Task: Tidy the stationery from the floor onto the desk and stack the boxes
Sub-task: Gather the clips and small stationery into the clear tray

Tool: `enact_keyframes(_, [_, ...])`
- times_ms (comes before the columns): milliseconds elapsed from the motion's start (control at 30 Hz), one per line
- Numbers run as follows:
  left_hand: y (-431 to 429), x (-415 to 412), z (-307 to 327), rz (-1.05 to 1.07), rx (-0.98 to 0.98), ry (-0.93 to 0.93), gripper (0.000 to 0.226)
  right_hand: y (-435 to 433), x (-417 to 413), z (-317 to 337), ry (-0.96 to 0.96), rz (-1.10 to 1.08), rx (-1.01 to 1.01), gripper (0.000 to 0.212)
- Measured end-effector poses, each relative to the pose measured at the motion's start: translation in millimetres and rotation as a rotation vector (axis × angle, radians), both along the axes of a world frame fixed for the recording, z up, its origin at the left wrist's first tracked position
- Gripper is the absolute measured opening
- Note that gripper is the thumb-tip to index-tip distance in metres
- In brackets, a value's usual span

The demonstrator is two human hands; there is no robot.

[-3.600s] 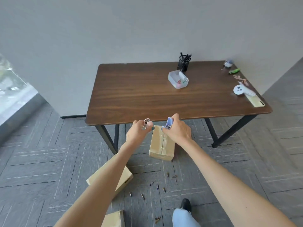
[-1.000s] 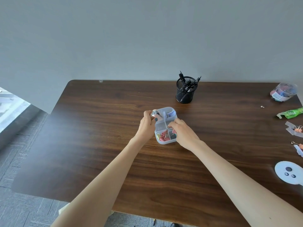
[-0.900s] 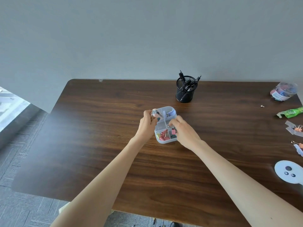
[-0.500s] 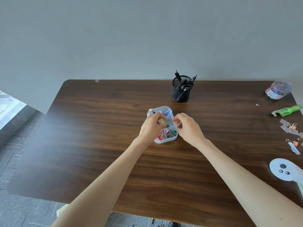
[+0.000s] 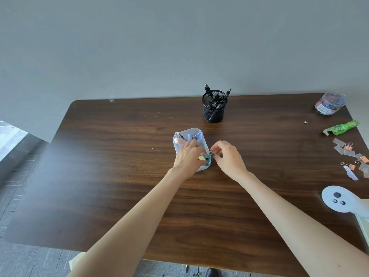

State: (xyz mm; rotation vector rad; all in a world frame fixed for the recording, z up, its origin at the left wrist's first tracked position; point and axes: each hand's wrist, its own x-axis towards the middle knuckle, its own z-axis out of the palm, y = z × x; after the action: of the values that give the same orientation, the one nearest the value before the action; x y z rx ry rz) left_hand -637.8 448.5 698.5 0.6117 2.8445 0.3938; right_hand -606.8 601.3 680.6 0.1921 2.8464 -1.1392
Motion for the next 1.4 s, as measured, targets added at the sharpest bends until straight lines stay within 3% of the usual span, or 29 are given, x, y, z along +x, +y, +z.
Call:
enact_keyframes(267, [-3.7,4.5,1.9,0.104,0.191,-0.157,0.032,-7.9,1.8,-0.9,-0.022,-0.063,-0.078,0.012])
enact_keyframes(833, [0.4,24.4,-10.1,0.125,0.225,-0.059,0.055,-6.1,21.2,8.1,-0.034,-0.07,-0.051,0.014])
enact_keyframes(1000, [-10.0,33.9,2.7,0.107,0.187,0.063,0.043,-14.3,32.3,24.4,0.012,0.012,0.134,0.015])
enact_keyframes(1167, [-32.3,54.6,21.1,0.047,0.102,0.241,0.016,-34.5,54.2,45.3,0.047,0.16,0.331,0.028])
enact_keyframes(1300, [-61.8,85.3,31.5,0.073,0.092,0.24,0.015,-61.8,77.9,57.4,0.077,0.255,0.44,0.04])
enact_keyframes(1400, [-92.3,115.2,36.8,0.115,0.092,0.21,0.014,-91.4,101.7,64.1,0.086,0.292,0.466,0.031])
